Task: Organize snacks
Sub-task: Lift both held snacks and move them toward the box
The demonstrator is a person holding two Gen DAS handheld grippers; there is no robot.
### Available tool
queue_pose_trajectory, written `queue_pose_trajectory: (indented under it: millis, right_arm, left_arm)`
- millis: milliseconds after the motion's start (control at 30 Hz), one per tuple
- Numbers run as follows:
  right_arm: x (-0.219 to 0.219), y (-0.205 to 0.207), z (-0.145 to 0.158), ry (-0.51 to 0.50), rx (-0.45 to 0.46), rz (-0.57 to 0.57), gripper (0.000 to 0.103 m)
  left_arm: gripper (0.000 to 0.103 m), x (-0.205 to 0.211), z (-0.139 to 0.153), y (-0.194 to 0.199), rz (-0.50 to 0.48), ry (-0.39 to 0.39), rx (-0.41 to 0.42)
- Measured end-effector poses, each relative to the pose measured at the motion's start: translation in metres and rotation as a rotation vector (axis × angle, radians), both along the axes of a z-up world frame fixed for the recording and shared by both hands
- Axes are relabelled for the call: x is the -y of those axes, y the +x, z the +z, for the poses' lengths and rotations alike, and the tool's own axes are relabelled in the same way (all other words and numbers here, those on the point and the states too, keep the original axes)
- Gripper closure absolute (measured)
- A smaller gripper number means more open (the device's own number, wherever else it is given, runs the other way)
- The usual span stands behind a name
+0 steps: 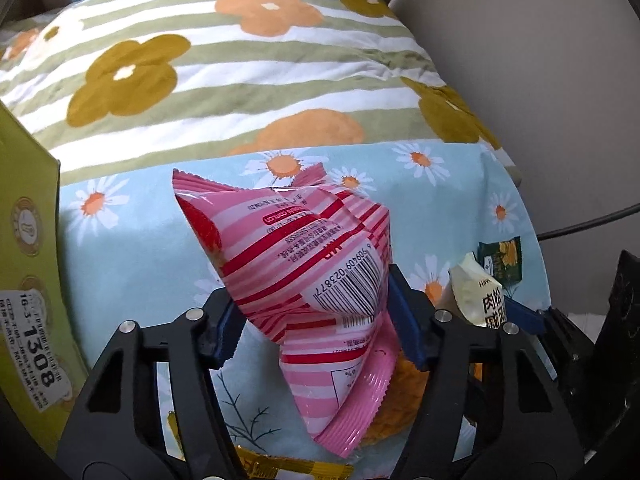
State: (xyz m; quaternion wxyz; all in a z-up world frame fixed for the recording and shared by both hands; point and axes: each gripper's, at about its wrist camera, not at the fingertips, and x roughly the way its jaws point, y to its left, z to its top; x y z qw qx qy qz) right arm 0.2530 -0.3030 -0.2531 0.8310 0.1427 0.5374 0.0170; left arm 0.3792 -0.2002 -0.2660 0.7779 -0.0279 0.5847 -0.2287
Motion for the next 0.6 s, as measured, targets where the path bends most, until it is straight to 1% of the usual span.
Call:
queue_pose_trajectory:
  millis: [167, 400, 467, 533, 600]
  right_arm:
    - [0.0, 0.005, -0.001, 0.001, 0.001, -0.001, 0.0]
    - [-0.002, 0.008, -0.005, -0.007, 0.001, 0.006, 0.001]
    - [-0.003, 0.008, -0.006, -0.018, -0.004, 0.011, 0.006]
    - [-0.006, 0.007, -0.007, -0.049, -0.008, 0.013, 0.015]
    - [-0.005, 0.005, -0.007, -0.065, -0.004, 0.012, 0.019]
  left_arm:
    - [0.045, -0.007, 0.007, -0.003, 0.017, 0.011, 0.017]
    - [0.045, -0.018, 0.028, -0.009, 0.033, 0.021, 0.066]
    - [0.045, -0.02, 0.033, -0.011, 0.035, 0.023, 0.078]
    - [0.045, -0.023, 0.037, -0.014, 0.04, 0.021, 0.085]
    - [0.045, -0.025, 0.039, -0.019, 0.043, 0.022, 0.09]
